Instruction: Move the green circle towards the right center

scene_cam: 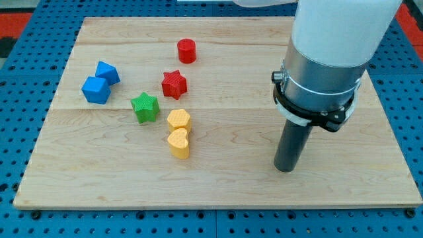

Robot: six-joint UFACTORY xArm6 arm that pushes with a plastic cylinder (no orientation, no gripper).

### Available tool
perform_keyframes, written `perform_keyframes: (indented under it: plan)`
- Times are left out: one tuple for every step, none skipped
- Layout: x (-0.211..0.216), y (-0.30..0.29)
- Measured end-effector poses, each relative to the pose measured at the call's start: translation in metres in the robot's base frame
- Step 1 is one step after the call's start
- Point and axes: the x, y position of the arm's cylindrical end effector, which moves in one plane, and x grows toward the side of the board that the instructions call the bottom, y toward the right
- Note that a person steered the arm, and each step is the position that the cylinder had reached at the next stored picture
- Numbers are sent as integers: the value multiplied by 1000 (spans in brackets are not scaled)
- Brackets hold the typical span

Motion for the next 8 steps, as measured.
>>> perform_keyframes:
  plan:
    - [13, 1]
    - [36, 16]
    - [6, 19]
    - [-36, -21]
    - [-56, -15]
    - [-16, -20]
    - [-24, 23]
    - [-64, 36]
